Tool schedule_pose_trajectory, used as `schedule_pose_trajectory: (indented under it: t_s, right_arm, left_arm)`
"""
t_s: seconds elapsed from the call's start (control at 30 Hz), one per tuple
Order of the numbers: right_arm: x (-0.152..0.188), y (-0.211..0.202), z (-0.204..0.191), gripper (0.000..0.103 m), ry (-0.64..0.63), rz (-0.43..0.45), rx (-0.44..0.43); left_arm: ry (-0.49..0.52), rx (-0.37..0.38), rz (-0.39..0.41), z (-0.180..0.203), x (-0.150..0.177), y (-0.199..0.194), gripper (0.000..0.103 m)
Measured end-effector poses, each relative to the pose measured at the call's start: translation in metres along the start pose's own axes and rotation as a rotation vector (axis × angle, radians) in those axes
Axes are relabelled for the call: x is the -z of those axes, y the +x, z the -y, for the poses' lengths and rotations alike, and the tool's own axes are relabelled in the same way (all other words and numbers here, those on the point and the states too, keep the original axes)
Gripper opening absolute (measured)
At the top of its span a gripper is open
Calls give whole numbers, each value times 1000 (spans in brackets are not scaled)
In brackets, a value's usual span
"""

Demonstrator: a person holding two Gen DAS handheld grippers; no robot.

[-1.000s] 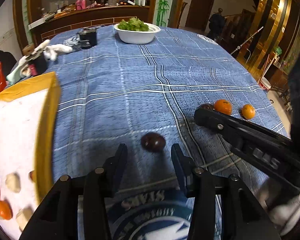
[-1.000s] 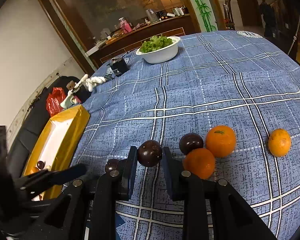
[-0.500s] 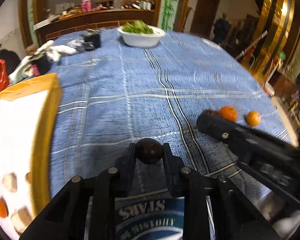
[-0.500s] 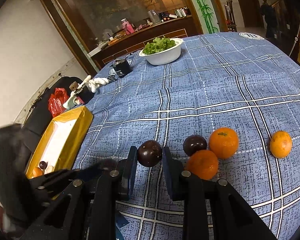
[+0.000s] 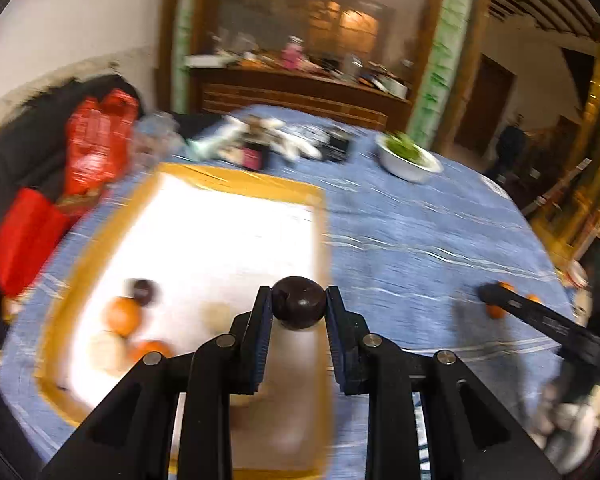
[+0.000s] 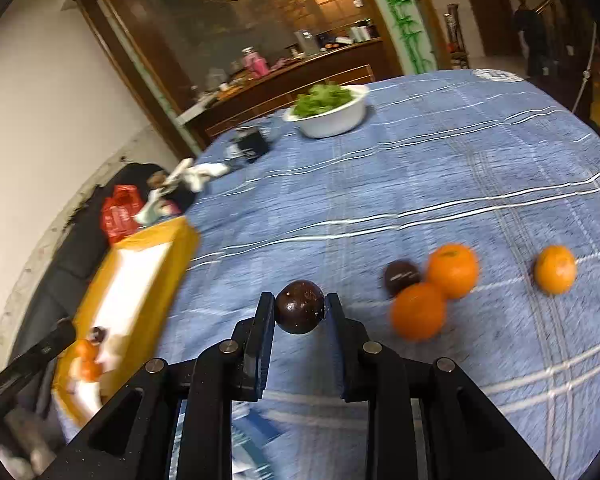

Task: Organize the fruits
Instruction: 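Carry both plums into the tray and open both tools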

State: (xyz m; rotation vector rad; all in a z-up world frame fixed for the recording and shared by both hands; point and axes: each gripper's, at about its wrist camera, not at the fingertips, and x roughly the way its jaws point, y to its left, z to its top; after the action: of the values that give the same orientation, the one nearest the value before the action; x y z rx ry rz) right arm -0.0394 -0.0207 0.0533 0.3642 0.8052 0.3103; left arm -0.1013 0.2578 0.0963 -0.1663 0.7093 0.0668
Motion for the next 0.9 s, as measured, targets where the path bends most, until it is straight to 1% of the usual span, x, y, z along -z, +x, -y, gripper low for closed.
schedule_pose_trajectory:
  t_s: [0.1,0.13,0.17,0.23,0.3,0.4,0.5,0.67,0.7,0.73,0.77,0.83,0.87,0.9]
  right_arm:
    - [2,-6,-34,27,-65,-18,-27]
    - [2,-9,-52,28,-100,-22,-42]
    - [3,-10,-63,28,-118,-27,-56]
    - [5,-8,-89,28,-151,-45,-94]
    - [9,0,-114,28,-186,-73,-131]
    - [17,20,-145,28,-220,-131,-163]
    - [24,45,-167,28,-250,-179,-161]
    - [28,88,-187,29,-250,-263,-158]
    - [30,93,-189,30,-249,-277,-160]
    - [30,99,-191,30,-250,-290,-162]
    - [32,104,-194,30,-252,-299,-163]
    - [33,109,-195,31,-241,-309,-169]
    - [33,110,-194,35,-234,-311,-174]
    - [34,108,-195,44,-231,-308,-177]
  left_arm:
    - [-9,-75,39,-19,0,-5,25]
    - [-12,-97,45,-24,1,-5,25]
    - [-16,-98,42,-28,3,-6,25]
    - [-36,-57,32,-35,6,-7,25]
    - [-57,-35,29,-43,8,-7,25]
    - [-145,19,0,-70,10,1,25]
    - [-234,46,-27,-96,13,11,25]
    - [-334,85,-51,-121,16,22,26]
    - [-346,89,-56,-123,17,24,27]
    - [-356,94,-63,-126,17,25,31]
    - [-365,102,-69,-128,17,25,44]
    - [-381,96,-54,-131,19,21,57]
    - [-383,94,-43,-132,19,18,60]
    - [-385,94,-33,-132,18,15,61]
